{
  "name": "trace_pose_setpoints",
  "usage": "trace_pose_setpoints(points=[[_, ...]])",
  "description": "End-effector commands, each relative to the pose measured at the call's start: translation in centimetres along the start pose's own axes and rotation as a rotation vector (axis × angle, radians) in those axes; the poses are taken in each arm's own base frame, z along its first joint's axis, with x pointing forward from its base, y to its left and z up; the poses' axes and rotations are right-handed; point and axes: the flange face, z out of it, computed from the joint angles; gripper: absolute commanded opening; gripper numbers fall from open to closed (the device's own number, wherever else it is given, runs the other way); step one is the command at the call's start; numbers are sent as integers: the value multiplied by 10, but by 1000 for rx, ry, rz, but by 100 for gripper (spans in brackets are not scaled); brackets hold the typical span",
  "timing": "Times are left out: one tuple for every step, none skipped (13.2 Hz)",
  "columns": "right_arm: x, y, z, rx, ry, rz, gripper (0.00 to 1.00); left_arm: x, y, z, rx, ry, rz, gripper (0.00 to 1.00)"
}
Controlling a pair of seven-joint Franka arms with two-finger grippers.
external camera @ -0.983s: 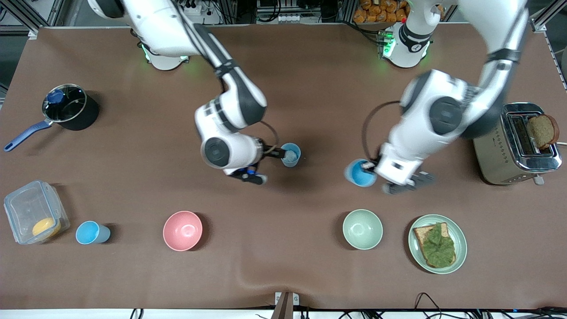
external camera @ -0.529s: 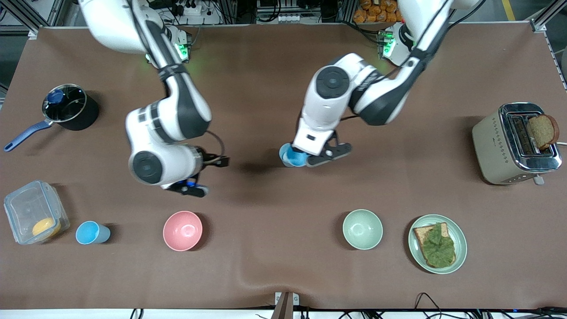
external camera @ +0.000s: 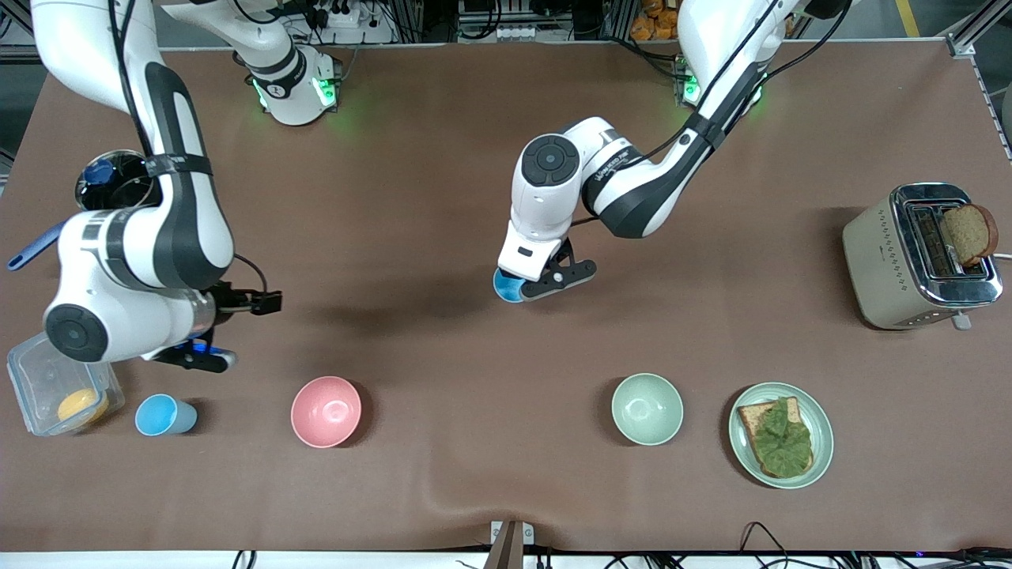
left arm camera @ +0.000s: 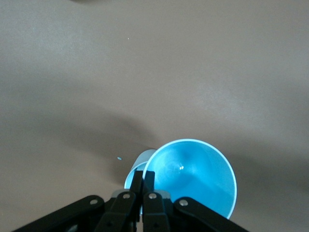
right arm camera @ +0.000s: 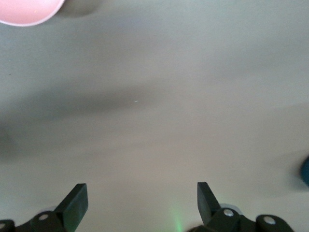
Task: Stack blue cups with both arms
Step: 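Release the right gripper's cup and withdraw it while the left gripper stacks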
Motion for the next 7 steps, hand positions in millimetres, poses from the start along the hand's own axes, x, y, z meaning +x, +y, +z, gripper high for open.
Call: trace_pose_setpoints(points=[[-31,25,-32,5,66,-49,100,-5,-3,3,24,23,-23,0],[-37,43,-36,23,92,-35,100,-7,-4,4,29,23,-33,0],[-49,57,-45,13,127,-29,100,-9,-5,6,35,21,-37,0],[-60,71,-52,-17,170,-25,100,-10,-6,4,38,21,-36,0],[-74,81,-65,-23,216,-32,100,-11,-5,-1,34,24,-35,0],[-89,89,-79,-23,244,-59,100,-10,-5,-5,31,28,-36,0],[-104,95,-94,-24,272,-110,100,-9,-5,-11,24,34,-38,0]])
